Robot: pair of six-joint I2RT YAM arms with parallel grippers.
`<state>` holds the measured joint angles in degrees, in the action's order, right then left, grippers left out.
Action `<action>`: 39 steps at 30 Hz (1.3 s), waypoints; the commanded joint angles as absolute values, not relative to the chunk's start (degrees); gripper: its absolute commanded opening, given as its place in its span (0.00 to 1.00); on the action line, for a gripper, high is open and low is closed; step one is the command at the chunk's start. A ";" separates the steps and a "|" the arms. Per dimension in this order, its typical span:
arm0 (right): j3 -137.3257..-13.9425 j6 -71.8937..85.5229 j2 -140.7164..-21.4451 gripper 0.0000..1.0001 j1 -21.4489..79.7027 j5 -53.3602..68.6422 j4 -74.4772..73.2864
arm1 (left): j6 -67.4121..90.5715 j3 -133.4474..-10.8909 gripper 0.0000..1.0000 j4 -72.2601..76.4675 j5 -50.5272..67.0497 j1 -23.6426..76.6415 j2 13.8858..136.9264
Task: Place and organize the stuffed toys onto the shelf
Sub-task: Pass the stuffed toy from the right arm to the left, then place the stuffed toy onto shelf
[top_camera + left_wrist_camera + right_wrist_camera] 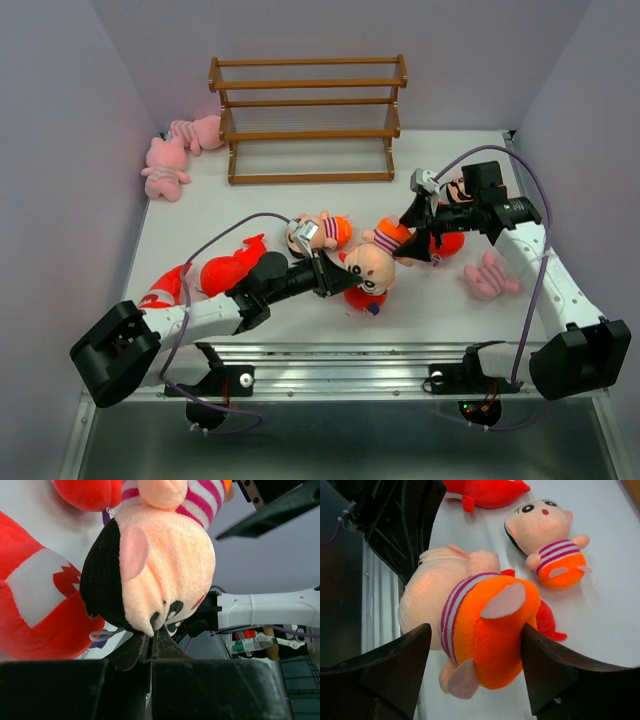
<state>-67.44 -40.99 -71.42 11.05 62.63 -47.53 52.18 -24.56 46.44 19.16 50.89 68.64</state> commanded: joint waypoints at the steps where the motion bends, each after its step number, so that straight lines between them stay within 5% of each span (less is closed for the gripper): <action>1: -67.32 -41.40 -71.54 0.89 11.34 65.40 -48.16 | 51.77 -23.03 0.00 54.93 14.95 50.45 64.26; 2: -67.41 -40.79 -71.89 1.00 11.34 64.00 -47.12 | 51.85 -22.68 0.00 54.41 13.29 50.19 62.68; 16: -67.59 -22.94 -82.17 1.00 1.23 60.56 -30.94 | 52.12 -18.46 0.00 31.56 -2.63 42.38 39.13; 21: -63.99 -22.15 -80.43 1.00 0.62 50.91 -27.43 | 51.77 -20.21 0.00 21.99 -2.73 37.54 35.77; 30: -56.87 -20.30 -69.18 1.00 0.62 38.41 -17.76 | 42.02 -32.16 0.00 7.48 9.46 21.65 44.10; 39: -54.49 -22.76 -66.71 1.00 0.62 41.13 -16.79 | 38.76 -33.75 0.00 11.86 26.69 6.34 52.11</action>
